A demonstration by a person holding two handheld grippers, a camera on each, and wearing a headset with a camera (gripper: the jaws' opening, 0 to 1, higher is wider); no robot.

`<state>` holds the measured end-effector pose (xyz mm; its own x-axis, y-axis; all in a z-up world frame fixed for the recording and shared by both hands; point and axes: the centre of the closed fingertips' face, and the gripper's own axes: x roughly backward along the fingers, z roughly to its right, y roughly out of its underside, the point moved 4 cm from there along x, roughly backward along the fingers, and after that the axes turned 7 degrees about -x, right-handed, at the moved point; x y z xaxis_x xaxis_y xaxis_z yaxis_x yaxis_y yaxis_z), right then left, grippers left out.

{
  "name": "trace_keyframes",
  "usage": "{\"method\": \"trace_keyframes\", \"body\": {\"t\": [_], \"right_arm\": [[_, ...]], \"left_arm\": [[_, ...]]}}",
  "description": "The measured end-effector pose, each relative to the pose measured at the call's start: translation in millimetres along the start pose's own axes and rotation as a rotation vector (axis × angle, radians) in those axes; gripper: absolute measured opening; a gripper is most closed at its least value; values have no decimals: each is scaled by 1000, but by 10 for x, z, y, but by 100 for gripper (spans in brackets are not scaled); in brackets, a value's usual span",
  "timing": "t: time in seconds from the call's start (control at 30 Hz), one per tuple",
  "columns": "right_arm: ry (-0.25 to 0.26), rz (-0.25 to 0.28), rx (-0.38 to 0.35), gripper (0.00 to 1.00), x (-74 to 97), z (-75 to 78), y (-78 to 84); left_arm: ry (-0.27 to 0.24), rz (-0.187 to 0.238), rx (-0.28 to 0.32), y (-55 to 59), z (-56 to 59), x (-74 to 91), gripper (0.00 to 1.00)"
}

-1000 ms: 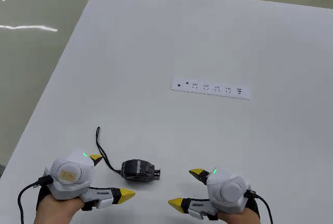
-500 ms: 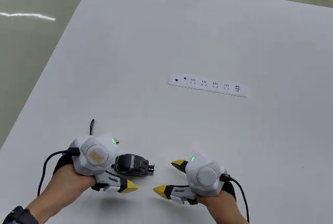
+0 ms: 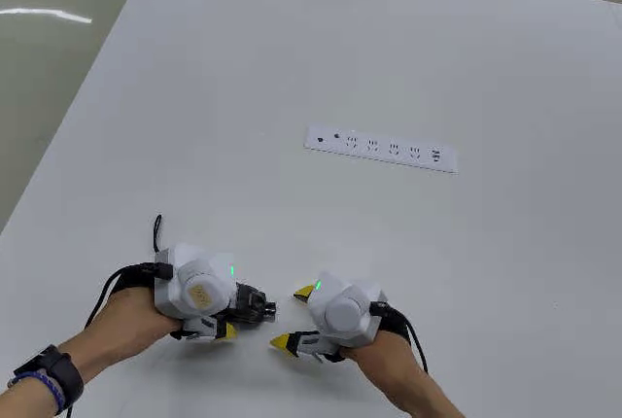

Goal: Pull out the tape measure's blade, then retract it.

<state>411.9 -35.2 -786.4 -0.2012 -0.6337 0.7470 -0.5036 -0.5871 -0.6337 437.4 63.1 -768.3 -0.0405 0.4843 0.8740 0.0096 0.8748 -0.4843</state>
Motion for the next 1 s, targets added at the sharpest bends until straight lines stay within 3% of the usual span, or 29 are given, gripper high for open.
{"method": "trace_keyframes", "body": {"t": [0.2, 0.3, 0.33, 0.5, 0.63, 0.7, 0.73, 0.77, 1.0], "right_arm": [[-2, -9, 20, 41, -19, 13, -11], [-3, -10, 26, 40, -18, 16, -17], [-21, -18, 53, 39, -103, -26, -11], [-30, -11, 86, 34, -167, -53, -71], [-34, -11, 131, 27, -221, -89, -111], [4, -18, 195, 18, -251, -74, -128], [-19, -58, 235, 18, -236, -93, -97], [-7, -46, 182, 17, -243, -92, -124], [-27, -59, 237, 14, -236, -98, -108]], "left_arm": [[11, 1, -11, -1, -4, 1, 37], [33, -3, -47, 5, -2, 4, 36], [57, -31, -140, 12, 19, 13, 36], [68, -36, -174, 14, 34, 23, 36], [64, -43, -178, 16, 27, 21, 36], [61, -49, -184, 22, 24, 18, 36], [60, -50, -185, 17, 31, 16, 36], [52, -61, -204, 16, 37, 21, 36], [61, -72, -194, 20, 6, -2, 35]]}}
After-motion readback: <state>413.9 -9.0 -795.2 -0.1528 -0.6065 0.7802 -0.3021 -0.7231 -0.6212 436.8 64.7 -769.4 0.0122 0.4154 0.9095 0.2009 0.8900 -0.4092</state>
